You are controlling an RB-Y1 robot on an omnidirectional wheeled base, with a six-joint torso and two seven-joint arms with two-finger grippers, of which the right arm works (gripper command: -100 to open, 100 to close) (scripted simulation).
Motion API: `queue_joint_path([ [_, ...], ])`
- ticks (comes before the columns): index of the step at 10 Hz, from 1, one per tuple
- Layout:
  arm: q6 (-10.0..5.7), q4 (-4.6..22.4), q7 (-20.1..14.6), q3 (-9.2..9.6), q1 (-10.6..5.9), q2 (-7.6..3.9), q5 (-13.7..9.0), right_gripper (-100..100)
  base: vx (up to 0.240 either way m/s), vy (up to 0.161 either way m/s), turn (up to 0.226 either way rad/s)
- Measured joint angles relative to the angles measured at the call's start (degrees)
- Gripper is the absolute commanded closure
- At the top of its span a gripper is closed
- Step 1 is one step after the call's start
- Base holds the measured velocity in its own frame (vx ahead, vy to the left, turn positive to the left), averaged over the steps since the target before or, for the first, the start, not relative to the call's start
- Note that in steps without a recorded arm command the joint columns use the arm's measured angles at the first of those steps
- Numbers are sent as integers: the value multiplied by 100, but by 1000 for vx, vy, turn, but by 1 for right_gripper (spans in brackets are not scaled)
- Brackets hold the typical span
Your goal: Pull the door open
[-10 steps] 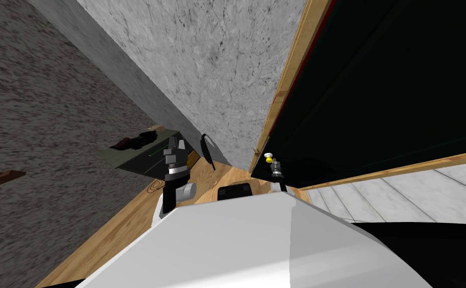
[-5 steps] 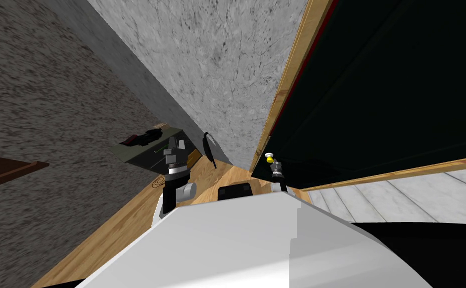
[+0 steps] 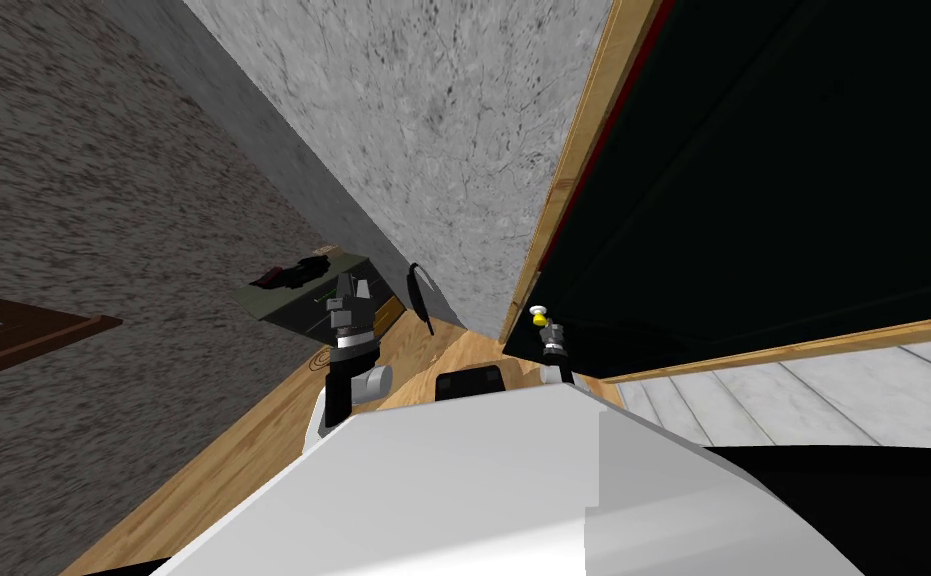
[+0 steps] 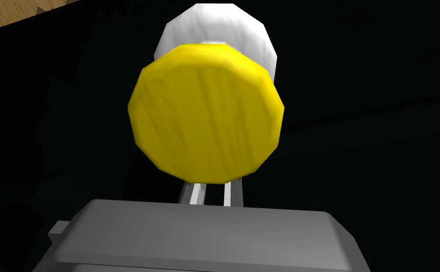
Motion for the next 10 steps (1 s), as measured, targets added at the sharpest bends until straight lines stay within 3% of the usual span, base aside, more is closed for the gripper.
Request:
queue_joint_path([
  [1,-27,42,-117,37,-2,-19,-79,100,-73,-9,92],
  [2,-2,28,-282,102,12,-46,-205,-100,-74,-29,34],
  [5,54,-62,-706,103,37,-71,-435,-100,-75,-8,-4],
  [7,-23,57,-996,120,-69,-52,-603,-100,-86,-14,39],
  [9,-58,113,-1265,174,-93,-41,-704,-100,-51,-3,29],
  [10,-28,18,-1356,183,-36,-26,-741,-100,-43,-6,9],
])
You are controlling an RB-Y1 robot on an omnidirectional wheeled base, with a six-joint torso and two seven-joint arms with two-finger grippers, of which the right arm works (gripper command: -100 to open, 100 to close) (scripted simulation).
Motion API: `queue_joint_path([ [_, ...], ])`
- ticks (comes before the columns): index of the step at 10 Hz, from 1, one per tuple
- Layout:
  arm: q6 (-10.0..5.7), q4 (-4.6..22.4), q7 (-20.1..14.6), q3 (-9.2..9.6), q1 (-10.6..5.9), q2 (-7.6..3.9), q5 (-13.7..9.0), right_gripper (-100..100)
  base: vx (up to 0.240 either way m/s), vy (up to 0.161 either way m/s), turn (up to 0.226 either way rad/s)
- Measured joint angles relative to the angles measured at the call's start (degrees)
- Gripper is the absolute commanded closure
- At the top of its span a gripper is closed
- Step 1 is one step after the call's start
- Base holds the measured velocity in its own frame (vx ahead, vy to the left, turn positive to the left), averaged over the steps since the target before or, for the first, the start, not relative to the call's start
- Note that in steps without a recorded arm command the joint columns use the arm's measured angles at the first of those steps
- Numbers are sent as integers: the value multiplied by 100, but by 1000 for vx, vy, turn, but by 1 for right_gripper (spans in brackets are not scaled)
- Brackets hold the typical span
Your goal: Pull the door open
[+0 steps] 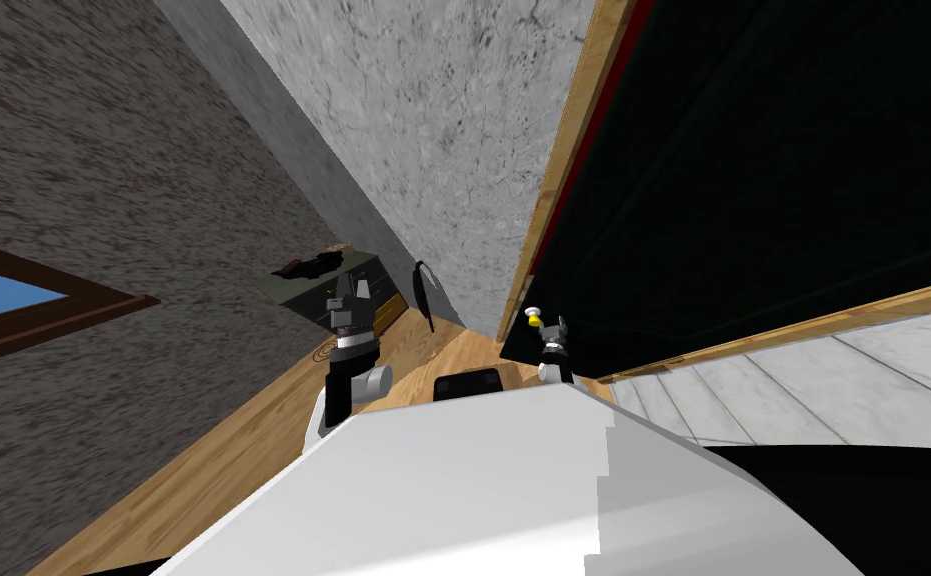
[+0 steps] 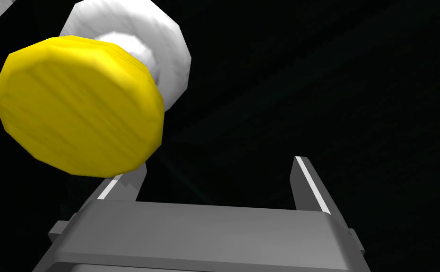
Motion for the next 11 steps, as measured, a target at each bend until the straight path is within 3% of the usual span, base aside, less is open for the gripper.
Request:
queue_joint_path([
  [1,7,-12,-128,30,5,24,-63,-100,-70,-17,25],
  [2,121,-298,-244,48,137,96,-164,-100,-61,-2,63],
  [3,59,-68,-392,92,16,89,-199,-100,-59,-2,57],
  [6,135,-290,-757,156,145,170,-393,-100,-44,-8,13],
  [10,208,-274,-935,173,69,226,-525,-100,-24,-4,15],
  [11,237,-385,-1016,187,131,245,-565,-100,-22,0,-12],
])
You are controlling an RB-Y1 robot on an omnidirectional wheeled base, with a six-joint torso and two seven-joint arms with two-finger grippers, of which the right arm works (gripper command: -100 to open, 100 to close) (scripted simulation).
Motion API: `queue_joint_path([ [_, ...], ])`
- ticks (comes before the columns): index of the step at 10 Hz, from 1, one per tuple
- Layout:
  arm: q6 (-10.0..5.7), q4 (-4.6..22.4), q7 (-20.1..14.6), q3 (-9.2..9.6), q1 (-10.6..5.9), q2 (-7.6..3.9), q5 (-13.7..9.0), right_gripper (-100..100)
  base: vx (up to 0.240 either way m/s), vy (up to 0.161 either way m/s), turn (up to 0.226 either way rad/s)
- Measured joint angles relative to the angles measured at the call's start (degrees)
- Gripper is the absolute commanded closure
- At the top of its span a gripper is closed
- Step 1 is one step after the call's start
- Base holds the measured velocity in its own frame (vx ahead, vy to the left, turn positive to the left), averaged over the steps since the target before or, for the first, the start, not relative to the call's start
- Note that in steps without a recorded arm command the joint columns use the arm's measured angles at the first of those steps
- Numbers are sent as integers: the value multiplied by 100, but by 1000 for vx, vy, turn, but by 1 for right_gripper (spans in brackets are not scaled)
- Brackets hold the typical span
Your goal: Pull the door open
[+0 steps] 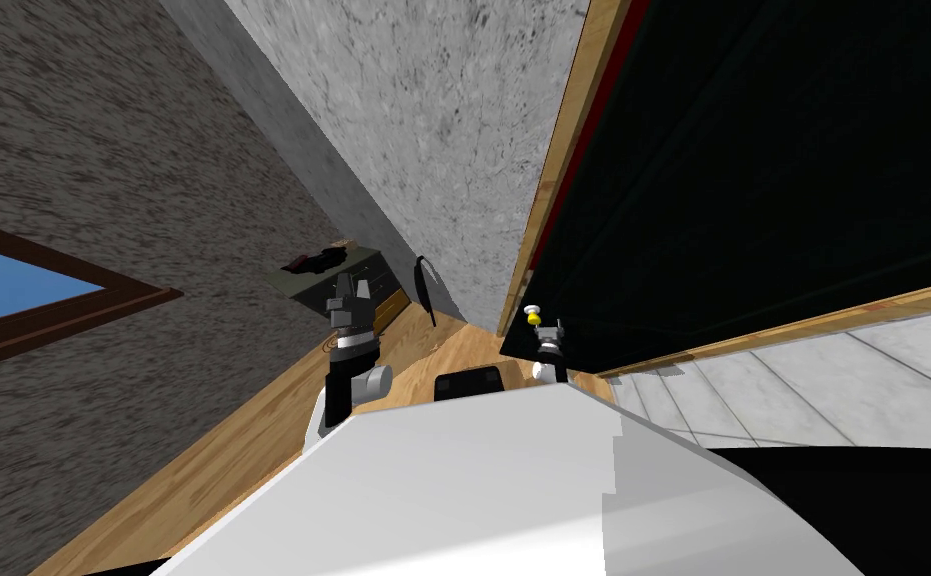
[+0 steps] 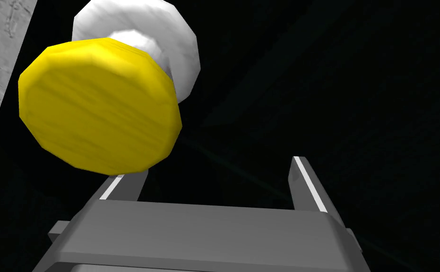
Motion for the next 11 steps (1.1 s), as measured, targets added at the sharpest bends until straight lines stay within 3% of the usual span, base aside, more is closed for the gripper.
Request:
queue_joint_path([
  [3,-191,315,-323,87,-134,4,-97,-100,-45,-2,35],
  [5,-82,148,-616,137,-78,49,-292,-100,-78,-14,60],
  [6,-113,187,-804,189,-70,28,-331,-100,-25,-2,-32],
  [8,-98,90,-835,197,4,110,-344,-100,1,2,-8],
  [9,-119,188,-820,194,-66,124,-346,-100,-8,6,22],
  [10,-147,333,-869,199,-158,63,-351,-100,12,4,-6],
  [11,-144,312,-872,192,-147,70,-353,-100,12,5,8],
])
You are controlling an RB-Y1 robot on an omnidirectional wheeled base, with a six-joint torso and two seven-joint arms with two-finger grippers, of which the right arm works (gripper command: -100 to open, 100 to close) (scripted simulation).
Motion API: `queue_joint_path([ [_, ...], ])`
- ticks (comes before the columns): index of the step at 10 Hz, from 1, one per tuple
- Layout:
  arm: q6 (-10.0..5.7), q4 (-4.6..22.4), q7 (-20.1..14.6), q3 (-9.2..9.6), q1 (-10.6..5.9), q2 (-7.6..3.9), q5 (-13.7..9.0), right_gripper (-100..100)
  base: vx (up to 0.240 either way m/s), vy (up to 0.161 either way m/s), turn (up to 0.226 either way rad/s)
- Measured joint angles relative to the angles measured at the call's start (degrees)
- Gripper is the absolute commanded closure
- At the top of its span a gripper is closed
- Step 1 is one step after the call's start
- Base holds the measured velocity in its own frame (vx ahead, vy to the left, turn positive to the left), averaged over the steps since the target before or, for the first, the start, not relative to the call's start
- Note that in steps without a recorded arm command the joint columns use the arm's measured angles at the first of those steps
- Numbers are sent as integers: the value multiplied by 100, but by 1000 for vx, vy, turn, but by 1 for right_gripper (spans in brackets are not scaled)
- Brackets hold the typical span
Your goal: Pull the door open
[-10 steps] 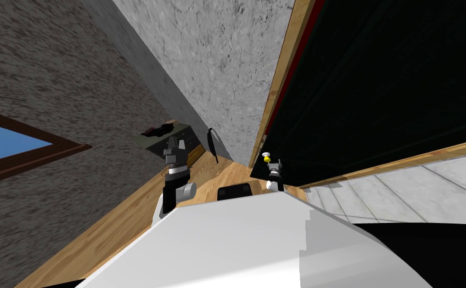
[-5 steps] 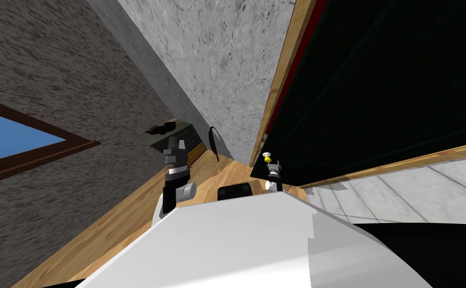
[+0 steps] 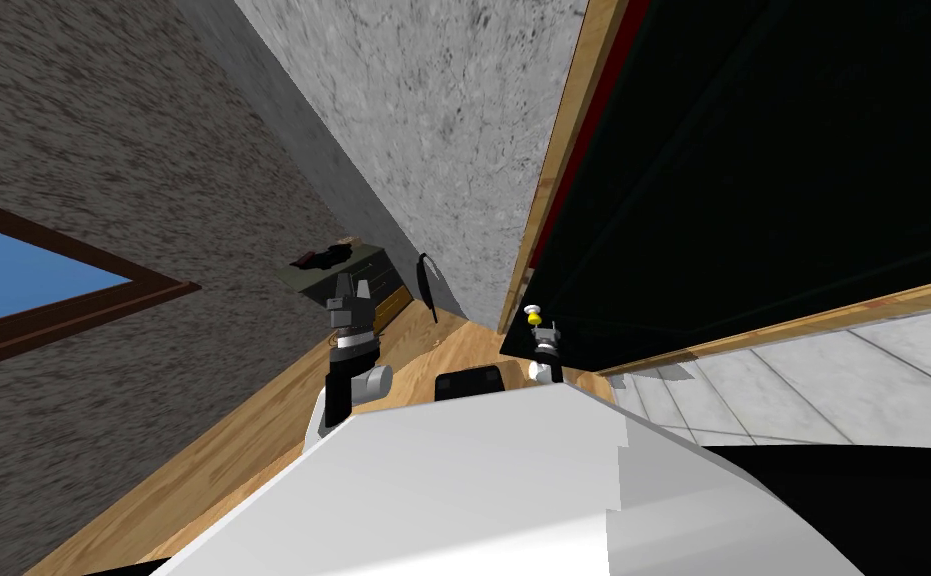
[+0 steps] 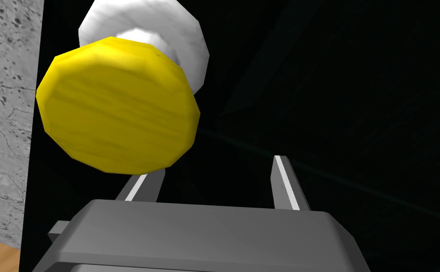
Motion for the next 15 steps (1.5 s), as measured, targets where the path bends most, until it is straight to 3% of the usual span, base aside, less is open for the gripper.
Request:
queue_joint_path([
  [3,-34,133,-8,0,-101,-11,-2,-100,-21,-3,9],
  [15,104,-280,-1241,392,-40,167,-358,-100,-110,-3,68],
])
